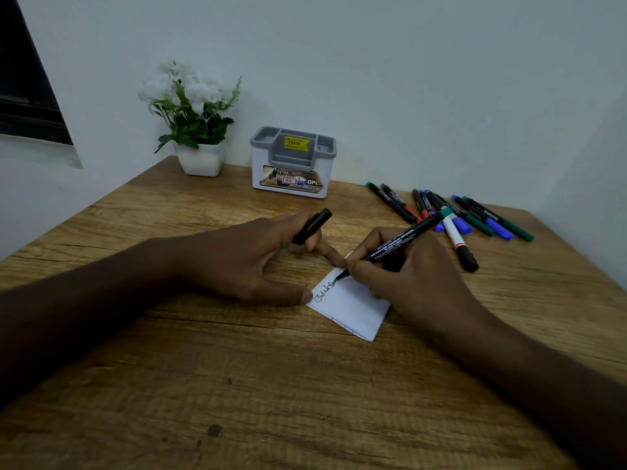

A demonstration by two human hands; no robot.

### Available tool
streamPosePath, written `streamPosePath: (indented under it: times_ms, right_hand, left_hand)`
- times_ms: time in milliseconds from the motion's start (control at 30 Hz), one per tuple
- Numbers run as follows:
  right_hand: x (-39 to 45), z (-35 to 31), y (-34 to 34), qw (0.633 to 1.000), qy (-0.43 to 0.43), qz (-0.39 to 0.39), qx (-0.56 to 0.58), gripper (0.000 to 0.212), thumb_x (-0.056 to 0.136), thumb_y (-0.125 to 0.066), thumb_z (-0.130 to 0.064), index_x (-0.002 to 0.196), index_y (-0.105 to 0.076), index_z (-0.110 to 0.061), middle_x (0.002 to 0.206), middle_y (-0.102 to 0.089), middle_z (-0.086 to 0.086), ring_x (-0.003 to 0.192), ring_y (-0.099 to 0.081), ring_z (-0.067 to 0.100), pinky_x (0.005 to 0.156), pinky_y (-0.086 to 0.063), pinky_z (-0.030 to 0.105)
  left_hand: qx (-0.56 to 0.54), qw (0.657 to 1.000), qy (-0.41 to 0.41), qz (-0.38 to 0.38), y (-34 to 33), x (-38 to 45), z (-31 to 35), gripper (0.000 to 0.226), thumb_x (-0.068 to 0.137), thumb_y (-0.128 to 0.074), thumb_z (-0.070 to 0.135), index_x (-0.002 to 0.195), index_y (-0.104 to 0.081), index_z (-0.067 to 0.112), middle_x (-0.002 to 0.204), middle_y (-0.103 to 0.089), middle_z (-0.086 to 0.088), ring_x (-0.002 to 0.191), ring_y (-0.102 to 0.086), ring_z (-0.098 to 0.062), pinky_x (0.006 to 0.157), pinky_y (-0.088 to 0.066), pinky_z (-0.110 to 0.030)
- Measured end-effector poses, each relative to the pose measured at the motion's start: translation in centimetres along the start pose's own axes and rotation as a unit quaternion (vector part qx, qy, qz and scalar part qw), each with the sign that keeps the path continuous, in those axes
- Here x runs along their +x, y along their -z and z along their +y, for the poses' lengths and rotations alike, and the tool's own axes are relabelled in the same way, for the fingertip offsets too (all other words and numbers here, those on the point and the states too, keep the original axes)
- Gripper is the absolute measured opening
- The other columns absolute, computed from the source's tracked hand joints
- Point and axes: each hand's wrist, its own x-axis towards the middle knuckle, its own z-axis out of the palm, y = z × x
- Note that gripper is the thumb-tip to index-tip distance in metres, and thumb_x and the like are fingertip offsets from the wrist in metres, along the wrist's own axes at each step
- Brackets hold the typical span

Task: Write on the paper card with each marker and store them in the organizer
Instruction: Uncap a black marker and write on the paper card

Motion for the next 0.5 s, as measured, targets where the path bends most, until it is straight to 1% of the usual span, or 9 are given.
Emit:
streamPosePath:
  times_ms: [100,200,267,300,367,433,500]
  right_hand:
    - [0.01,-0.07,0.01,1.000,-0.003,0.006,0.004,0.004,0.089,-0.080,-0.030,0.086,-0.080,-0.028,0.083,-0.078,-0.007,0.076,-0.070,0.006,0.066,-0.059,0.026]
    - [0.03,-0.04,0.09,1.000,-0.006,0.003,0.006,0.003,0.088,-0.079,-0.030,0.086,-0.079,-0.028,0.080,-0.078,-0.006,0.071,-0.070,0.003,0.063,-0.059,0.022]
    - [0.02,-0.10,0.17,1.000,-0.008,0.005,0.014,0.002,0.088,-0.079,-0.029,0.086,-0.079,-0.027,0.079,-0.077,-0.006,0.067,-0.070,0.001,0.061,-0.057,0.019]
    - [0.00,-0.14,0.17,1.000,-0.007,0.005,0.010,0.002,0.088,-0.079,-0.028,0.086,-0.079,-0.027,0.078,-0.078,-0.006,0.067,-0.070,0.002,0.061,-0.058,0.020]
    - [-0.12,-0.21,0.17,1.000,-0.005,0.005,-0.005,0.005,0.085,-0.076,-0.032,0.083,-0.078,-0.027,0.081,-0.079,-0.005,0.069,-0.071,0.005,0.064,-0.062,0.029]
    - [-0.29,-0.61,0.07,1.000,-0.008,0.004,-0.003,0.013,0.078,-0.073,-0.038,0.080,-0.078,-0.027,0.084,-0.080,-0.005,0.074,-0.071,0.008,0.069,-0.064,0.037]
    - [-0.33,-0.79,0.04,1.000,-0.016,-0.006,0.011,0.018,0.077,-0.074,-0.041,0.081,-0.079,-0.025,0.083,-0.080,-0.005,0.076,-0.073,0.009,0.071,-0.064,0.038]
  left_hand:
    - [0.005,1.000,0.000,-0.003,0.06,0.01,0.06,0.051,0.089,-0.079,0.048,0.126,-0.047,0.031,0.121,-0.047,0.048,0.118,-0.047,0.019,0.086,-0.035,0.003]
    - [0.008,1.000,0.002,-0.008,0.03,-0.03,0.16,0.050,0.090,-0.079,0.047,0.125,-0.047,0.030,0.120,-0.046,0.052,0.118,-0.046,0.021,0.087,-0.035,0.003]
    - [0.013,1.000,0.000,-0.008,0.10,-0.07,0.29,0.046,0.090,-0.079,0.045,0.121,-0.048,0.031,0.122,-0.047,0.052,0.119,-0.047,0.019,0.089,-0.035,0.003]
    - [0.013,1.000,0.000,-0.007,0.13,-0.11,0.38,0.045,0.091,-0.079,0.044,0.120,-0.048,0.030,0.123,-0.047,0.052,0.120,-0.047,0.019,0.089,-0.035,0.003]
    - [0.008,1.000,0.001,-0.011,0.18,-0.10,0.50,0.046,0.091,-0.080,0.040,0.120,-0.048,0.025,0.126,-0.049,0.051,0.122,-0.048,0.018,0.091,-0.035,0.002]
    - [0.006,1.000,-0.006,-0.011,0.27,-0.14,0.57,0.046,0.091,-0.081,0.036,0.120,-0.049,0.020,0.122,-0.050,0.053,0.119,-0.049,0.020,0.089,-0.036,0.001]
    - [0.009,1.000,-0.013,-0.007,0.23,-0.17,0.61,0.047,0.091,-0.081,0.034,0.121,-0.049,0.019,0.117,-0.048,0.055,0.114,-0.048,0.022,0.087,-0.035,0.003]
